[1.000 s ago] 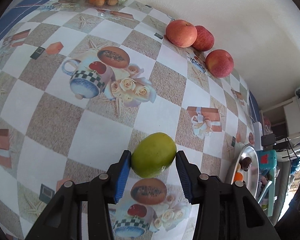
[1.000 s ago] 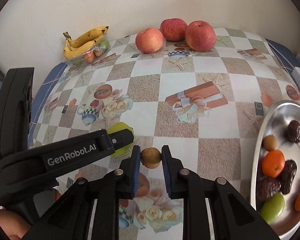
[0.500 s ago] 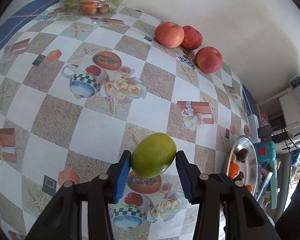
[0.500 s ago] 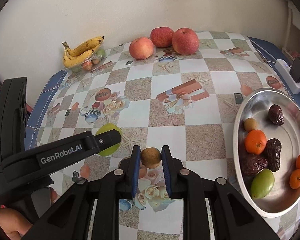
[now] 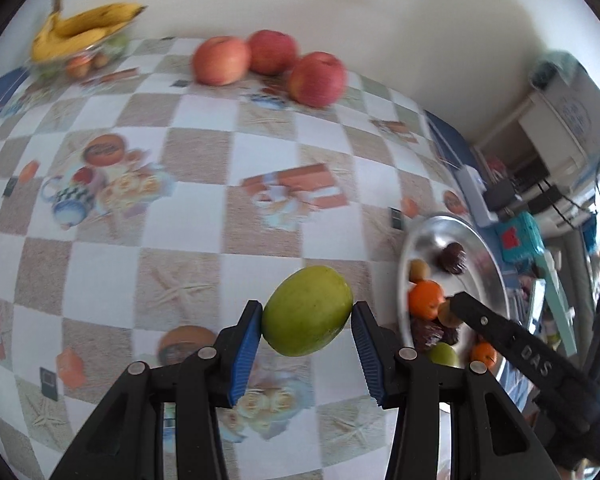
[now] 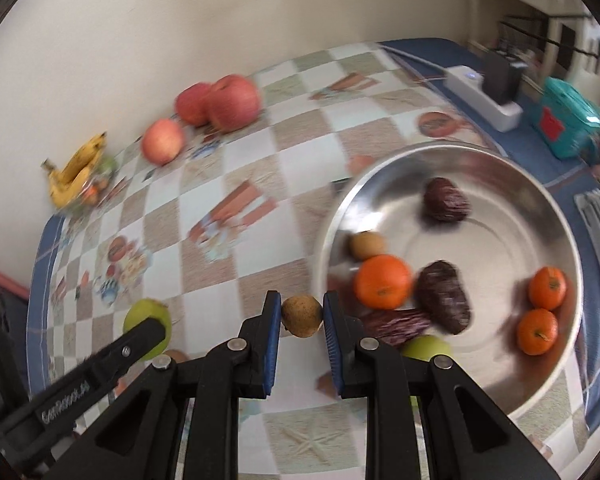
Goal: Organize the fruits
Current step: 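Carry the pear and brown fruit into the steel bowl and open both grippers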
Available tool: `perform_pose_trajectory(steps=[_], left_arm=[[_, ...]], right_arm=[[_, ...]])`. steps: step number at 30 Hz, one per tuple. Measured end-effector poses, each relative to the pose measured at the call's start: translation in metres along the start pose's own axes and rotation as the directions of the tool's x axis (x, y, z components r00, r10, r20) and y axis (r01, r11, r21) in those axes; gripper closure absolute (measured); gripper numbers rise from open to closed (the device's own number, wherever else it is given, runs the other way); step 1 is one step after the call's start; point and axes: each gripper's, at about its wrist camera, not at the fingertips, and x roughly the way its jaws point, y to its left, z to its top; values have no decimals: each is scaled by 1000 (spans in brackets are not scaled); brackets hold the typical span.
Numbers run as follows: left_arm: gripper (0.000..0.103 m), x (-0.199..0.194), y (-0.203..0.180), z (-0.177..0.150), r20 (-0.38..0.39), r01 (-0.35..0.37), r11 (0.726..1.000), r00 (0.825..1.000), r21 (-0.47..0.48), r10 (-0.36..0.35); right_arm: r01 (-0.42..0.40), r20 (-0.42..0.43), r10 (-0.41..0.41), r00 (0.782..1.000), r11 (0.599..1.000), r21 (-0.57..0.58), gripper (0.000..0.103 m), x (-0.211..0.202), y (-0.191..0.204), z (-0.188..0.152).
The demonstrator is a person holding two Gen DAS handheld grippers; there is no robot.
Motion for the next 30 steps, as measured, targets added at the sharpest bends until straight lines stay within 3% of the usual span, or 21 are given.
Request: perform_pose_trajectory(steps=[4,9,14,18,22,27,29,30], left_arm=[[54,8,-40,-5,-2,65,993,998,99,-65],[54,20,-76,-9,-9,134,975,991,178,-135],[52,28,-81,-7,-13,182,968,983,172,-183],[52,26,-74,-6,-6,177,973,984,148,-178],[49,23,-60,-3,9,145,983,989,110,-147],[24,16,-30,2,50,-14,998,999,54,11],[12,12,-14,3,56,-78,997,995,22,77],[8,10,-5,3,62,-113,994,992,2,112]], right_arm=[[53,13,-54,998,995,83,81,-7,-34,6],[61,37,-68,997,983,173,80,-18,-70,10],[68,43,-79,996,973,219,80,-22,-91,14],[73,37,-84,996,969,237,80,-22,-99,14],[71,32,-81,996,967,245,80,-21,-99,13],[73,22,-80,997,970,230,78,-18,-93,11],[76,12,-80,997,974,214,62,-16,-88,10],[74,9,-78,997,977,202,49,-14,-84,9]])
